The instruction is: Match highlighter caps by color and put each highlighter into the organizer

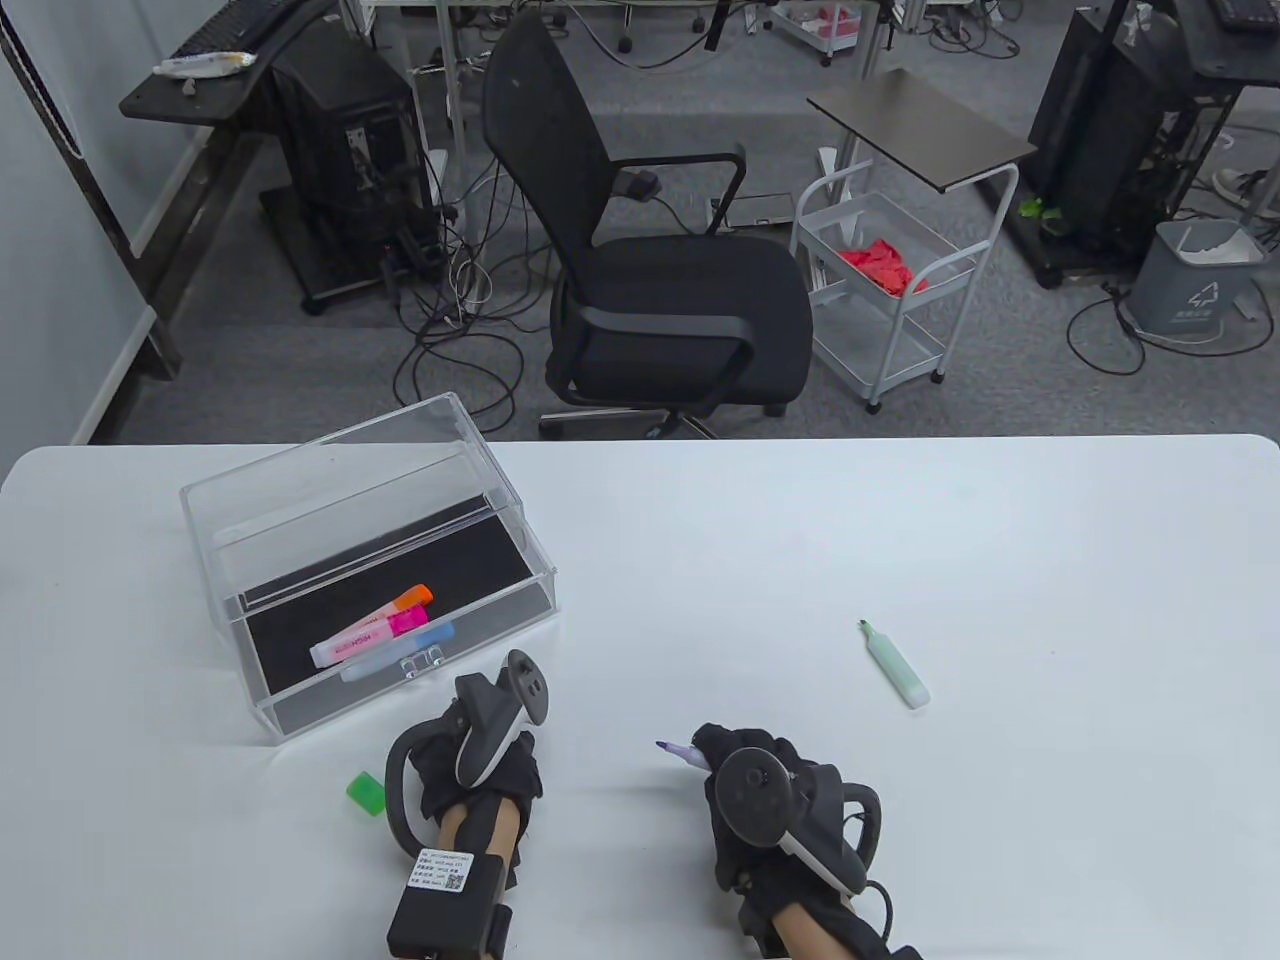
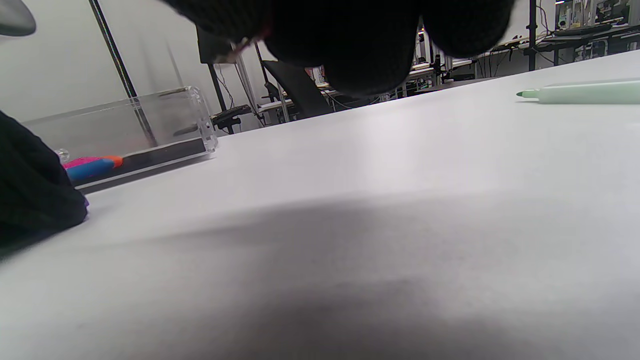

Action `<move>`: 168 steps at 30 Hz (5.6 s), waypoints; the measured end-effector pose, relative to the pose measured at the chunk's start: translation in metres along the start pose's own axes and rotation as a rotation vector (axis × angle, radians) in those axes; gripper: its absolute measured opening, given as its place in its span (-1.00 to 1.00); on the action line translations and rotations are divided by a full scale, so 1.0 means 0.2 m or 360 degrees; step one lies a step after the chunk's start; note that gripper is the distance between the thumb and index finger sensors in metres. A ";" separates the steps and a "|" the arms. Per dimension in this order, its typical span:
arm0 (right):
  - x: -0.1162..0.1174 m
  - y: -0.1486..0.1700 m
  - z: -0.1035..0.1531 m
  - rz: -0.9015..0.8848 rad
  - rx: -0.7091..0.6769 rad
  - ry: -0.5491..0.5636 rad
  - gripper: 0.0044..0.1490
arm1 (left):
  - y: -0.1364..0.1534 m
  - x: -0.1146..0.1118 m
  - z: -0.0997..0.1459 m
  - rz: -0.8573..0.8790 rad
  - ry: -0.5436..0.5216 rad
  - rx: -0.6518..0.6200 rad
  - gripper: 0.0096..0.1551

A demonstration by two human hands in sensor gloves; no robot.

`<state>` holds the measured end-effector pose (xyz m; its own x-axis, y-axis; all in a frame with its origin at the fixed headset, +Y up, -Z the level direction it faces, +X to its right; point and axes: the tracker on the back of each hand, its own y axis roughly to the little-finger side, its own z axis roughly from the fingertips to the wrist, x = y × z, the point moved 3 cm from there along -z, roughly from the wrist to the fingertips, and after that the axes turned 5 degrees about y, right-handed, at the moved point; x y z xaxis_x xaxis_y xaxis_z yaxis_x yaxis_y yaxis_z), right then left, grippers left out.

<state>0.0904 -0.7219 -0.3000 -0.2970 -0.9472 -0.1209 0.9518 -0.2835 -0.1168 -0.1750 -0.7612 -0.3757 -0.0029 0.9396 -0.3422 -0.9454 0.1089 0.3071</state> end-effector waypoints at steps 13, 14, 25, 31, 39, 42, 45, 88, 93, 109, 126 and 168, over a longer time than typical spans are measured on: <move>0.03 0.00 -0.01 -0.0004 0.0021 -0.0053 -0.38 | 0.08 0.04 0.13 0.0259 -0.0055 -0.0366 -0.29; 0.03 0.01 -0.01 -0.0022 0.0026 -0.0042 -0.38 | 0.09 0.04 0.16 0.0276 -0.0057 -0.0400 -0.28; 0.03 -0.03 0.01 -0.0030 -0.0056 -0.0005 -0.38 | 0.17 0.05 0.31 0.0656 -0.0106 -0.0659 -0.28; 0.05 -0.08 0.03 0.0012 -0.0167 -0.0010 -0.38 | 0.16 -0.03 0.33 0.0827 0.0010 -0.0856 -0.29; 0.07 -0.17 0.05 0.0077 -0.0304 -0.0001 -0.38 | 0.13 -0.04 0.37 0.0908 -0.0034 -0.0963 -0.31; 0.07 -0.19 0.06 0.0102 -0.0333 0.0003 -0.38 | 0.11 -0.04 0.38 0.0952 -0.0027 -0.1031 -0.32; 0.07 -0.20 0.07 0.0096 -0.0339 0.0009 -0.38 | 0.08 -0.05 0.39 0.0957 -0.0015 -0.1078 -0.32; 0.04 -0.24 0.11 -0.0042 -0.0420 0.0106 -0.41 | -0.08 0.02 0.60 0.0722 -0.0252 -0.1360 -0.33; 0.10 -0.22 0.08 0.0035 -0.0352 0.0007 -0.40 | -0.10 -0.02 0.57 0.0650 -0.0222 -0.1288 -0.32; 0.17 -0.31 0.08 0.0228 -0.0433 -0.0100 -0.13 | -0.14 -0.09 0.56 0.0246 -0.0190 -0.1075 -0.11; 0.18 -0.27 0.08 0.0086 -0.0359 -0.0146 0.02 | -0.13 -0.11 0.53 0.0109 -0.0092 -0.1037 -0.37; 0.19 -0.15 0.03 0.0015 -0.0146 -0.0274 0.00 | 0.48 0.37 -0.35 -0.0022 -0.0259 -0.0117 -0.03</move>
<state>0.0506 -0.7502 -0.2951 -0.2631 -0.9636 0.0471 0.9412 -0.2671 -0.2070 -0.2886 -0.7027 -0.4332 0.0572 0.9789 -0.1961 -0.9664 0.1036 0.2354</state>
